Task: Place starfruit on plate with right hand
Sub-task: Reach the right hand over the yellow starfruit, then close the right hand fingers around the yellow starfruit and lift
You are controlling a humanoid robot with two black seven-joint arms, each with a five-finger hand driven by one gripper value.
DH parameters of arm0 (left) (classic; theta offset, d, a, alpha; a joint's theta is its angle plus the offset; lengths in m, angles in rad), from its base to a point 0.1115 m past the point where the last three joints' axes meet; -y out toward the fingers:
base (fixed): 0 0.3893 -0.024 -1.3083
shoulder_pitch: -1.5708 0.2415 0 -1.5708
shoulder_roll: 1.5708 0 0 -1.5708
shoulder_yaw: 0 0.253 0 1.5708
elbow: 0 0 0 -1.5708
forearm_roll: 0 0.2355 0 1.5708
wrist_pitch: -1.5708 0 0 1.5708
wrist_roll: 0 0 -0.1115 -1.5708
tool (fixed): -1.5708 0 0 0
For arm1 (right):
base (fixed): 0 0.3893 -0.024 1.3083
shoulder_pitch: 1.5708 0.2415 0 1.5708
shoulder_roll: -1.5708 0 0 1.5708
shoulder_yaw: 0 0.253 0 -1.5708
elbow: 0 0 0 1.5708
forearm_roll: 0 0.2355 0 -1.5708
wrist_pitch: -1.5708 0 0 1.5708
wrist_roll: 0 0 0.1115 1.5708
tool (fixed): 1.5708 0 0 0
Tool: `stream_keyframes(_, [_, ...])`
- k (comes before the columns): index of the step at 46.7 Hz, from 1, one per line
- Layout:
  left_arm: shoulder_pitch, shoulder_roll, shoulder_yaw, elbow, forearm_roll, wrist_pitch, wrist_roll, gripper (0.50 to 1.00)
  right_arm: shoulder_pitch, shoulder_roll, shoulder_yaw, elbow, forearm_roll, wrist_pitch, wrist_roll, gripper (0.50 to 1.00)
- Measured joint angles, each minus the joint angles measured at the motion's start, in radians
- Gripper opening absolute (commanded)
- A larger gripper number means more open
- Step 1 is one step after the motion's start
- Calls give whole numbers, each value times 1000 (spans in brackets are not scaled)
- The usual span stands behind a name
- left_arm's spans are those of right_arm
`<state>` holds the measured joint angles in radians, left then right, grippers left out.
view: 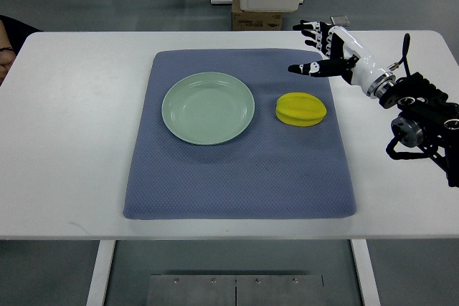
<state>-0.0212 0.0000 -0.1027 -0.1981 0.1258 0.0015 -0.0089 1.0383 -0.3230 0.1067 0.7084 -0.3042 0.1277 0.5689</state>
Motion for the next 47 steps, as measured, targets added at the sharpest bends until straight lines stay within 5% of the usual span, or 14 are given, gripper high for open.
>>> stream_keyframes(14, [0,0,0,0,0,0,0,1000,-19,-116,-54,141,-123,-18,38,1000])
stream_keyframes(33, [-1,0,0,0,0,0,0,1000,-30,-123,-234,148,-249,-215,42,1000])
stream_keyframes(47, [0,0,0,0,0,0,0,1000,-27,-86,-285,145,-250,-271,42,1000])
